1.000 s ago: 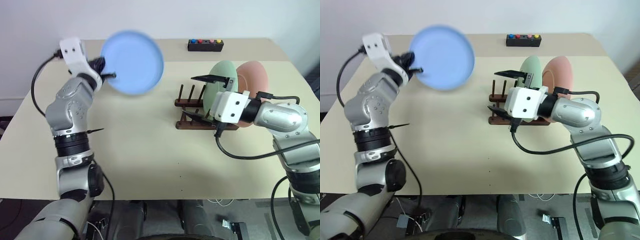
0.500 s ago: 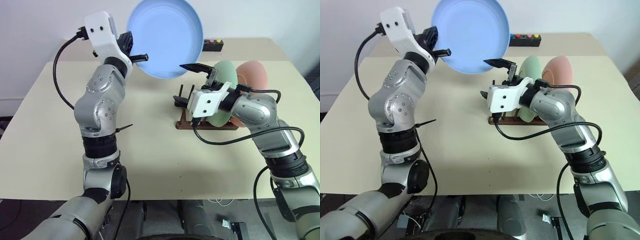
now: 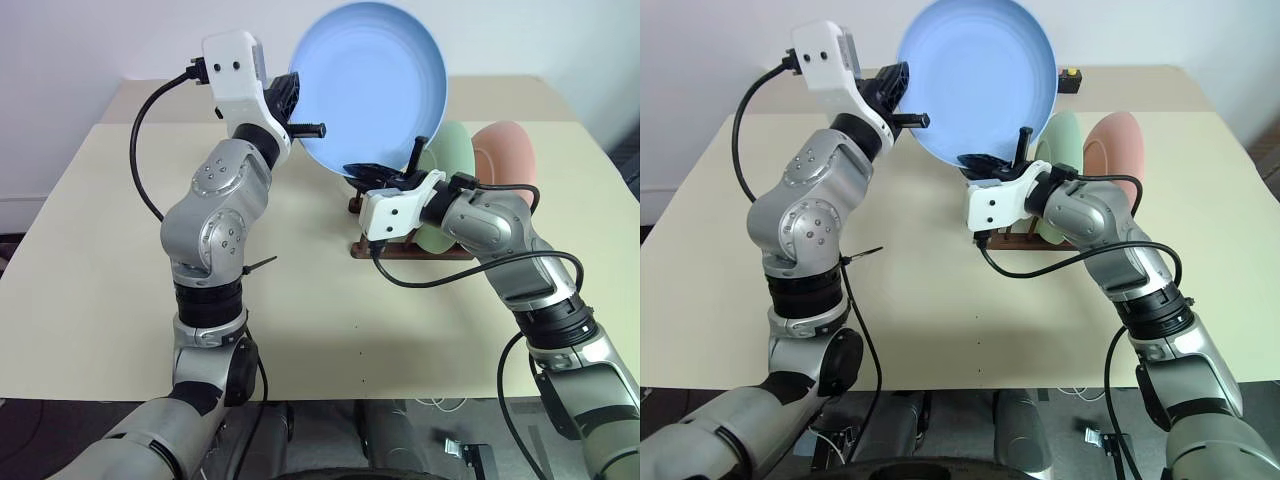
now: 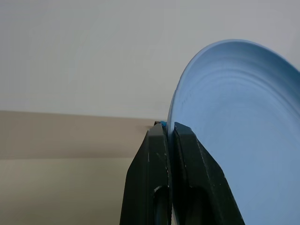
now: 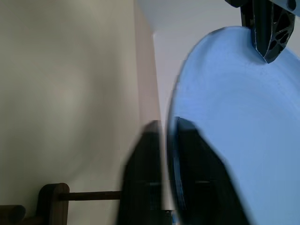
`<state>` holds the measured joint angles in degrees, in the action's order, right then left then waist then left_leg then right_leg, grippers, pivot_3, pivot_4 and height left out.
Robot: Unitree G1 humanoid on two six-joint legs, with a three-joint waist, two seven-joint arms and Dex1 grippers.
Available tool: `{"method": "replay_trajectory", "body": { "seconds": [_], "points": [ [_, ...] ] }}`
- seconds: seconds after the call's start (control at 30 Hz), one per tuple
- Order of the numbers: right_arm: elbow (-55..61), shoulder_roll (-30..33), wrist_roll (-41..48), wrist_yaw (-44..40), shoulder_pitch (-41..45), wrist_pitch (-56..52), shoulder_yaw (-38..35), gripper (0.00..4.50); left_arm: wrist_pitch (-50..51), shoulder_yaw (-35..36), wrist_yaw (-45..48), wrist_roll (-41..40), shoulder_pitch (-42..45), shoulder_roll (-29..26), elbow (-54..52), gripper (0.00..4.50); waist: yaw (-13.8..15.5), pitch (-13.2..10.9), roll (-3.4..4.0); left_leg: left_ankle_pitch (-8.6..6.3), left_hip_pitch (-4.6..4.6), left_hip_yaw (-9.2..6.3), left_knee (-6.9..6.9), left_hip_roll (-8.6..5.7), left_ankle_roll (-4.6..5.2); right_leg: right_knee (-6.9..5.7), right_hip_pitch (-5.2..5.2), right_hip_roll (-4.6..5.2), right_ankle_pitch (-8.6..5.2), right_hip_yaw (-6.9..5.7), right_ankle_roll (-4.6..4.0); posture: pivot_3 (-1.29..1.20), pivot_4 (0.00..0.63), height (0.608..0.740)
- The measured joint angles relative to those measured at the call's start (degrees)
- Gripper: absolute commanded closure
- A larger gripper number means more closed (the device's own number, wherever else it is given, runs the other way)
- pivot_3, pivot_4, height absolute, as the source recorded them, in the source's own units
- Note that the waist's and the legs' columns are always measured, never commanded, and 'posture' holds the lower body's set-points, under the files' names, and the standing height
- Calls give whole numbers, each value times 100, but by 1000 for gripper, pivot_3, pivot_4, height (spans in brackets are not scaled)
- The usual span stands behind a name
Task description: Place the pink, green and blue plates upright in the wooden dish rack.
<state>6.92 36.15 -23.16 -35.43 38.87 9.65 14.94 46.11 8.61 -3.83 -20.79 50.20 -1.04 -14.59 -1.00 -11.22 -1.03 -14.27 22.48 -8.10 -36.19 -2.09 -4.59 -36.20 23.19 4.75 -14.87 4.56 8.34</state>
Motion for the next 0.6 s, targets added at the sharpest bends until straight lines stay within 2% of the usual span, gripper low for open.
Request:
{"method": "replay_trajectory", "body": {
  "seconds": [0.03,0.13,0.33,0.37,0.47,0.6],
  "points": [
    [-1,5,-33,-4,0,27,10,4483,-4,0,6,-14,1,-3,-7,4500,3,0,0,0,0,-1,0,0,0,0,-1,-1,0,-1,0,0,150,740],
    [-1,4,-56,6,-2,65,11,4500,-19,82,11,-121,-1,22,-9,3546,5,0,0,0,0,0,0,0,0,0,-1,0,0,0,0,0,150,740],
    [-6,31,-205,73,-11,153,11,4500,-156,561,-38,-536,5,193,-1,401,3,0,0,0,0,0,-1,0,0,0,-1,0,0,0,0,0,150,740],
    [-12,43,-245,93,-11,178,11,4500,-250,711,-83,-626,29,237,8,43,0,0,0,0,0,0,0,0,-1,0,0,0,0,0,0,0,150,740],
    [-64,72,-307,140,-11,266,9,4500,-660,1314,-303,-864,292,176,158,43,-8,0,0,2,-1,0,0,0,-3,0,0,-1,0,0,-1,0,150,740],
    [-130,146,-347,218,-10,441,-19,4500,-1235,1760,-279,-831,412,-529,546,43,-8,0,0,9,-1,1,0,0,-17,1,0,-1,0,1,-1,0,150,740]
  ]
}}
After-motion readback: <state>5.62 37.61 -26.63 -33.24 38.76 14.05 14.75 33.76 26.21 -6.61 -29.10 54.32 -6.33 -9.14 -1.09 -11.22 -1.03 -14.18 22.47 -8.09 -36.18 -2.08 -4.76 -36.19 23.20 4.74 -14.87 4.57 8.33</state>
